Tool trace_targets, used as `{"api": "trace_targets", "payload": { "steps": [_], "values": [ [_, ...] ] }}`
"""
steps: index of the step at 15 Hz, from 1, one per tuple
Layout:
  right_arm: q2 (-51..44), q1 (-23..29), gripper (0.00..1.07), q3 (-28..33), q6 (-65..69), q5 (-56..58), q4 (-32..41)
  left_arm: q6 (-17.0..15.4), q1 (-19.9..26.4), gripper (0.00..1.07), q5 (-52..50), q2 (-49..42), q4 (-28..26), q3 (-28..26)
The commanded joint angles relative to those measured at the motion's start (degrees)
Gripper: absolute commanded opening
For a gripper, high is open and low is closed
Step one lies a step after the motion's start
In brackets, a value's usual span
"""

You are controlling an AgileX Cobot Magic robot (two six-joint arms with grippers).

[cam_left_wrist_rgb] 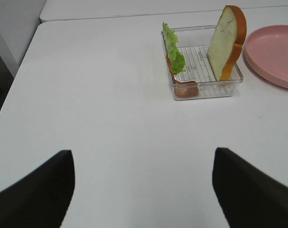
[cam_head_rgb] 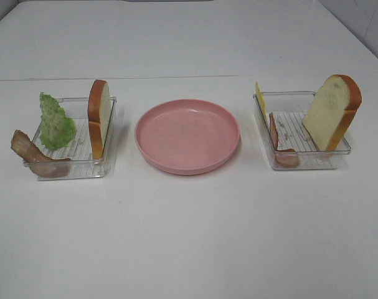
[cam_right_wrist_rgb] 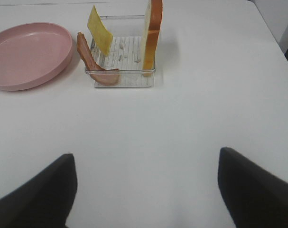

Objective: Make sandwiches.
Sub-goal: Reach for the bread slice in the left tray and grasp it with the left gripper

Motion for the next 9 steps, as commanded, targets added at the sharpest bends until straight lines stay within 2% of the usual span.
{"api": "trace_targets", "payload": {
  "steps": [1, 9],
  "values": [
    [-0.9, -0.3, 0.78, 0.2, -0.3, -0.6, 0.1, -0.1, -0.3, 0.76, -0.5, -1.3, -0.2, 0.1],
    [-0.9, -0.3, 0.78, 0.2, -0.3, -0.6, 0.1, -0.1, -0.3, 0.76, -0.5, -1.3, -0.2, 0.1]
  ]
}}
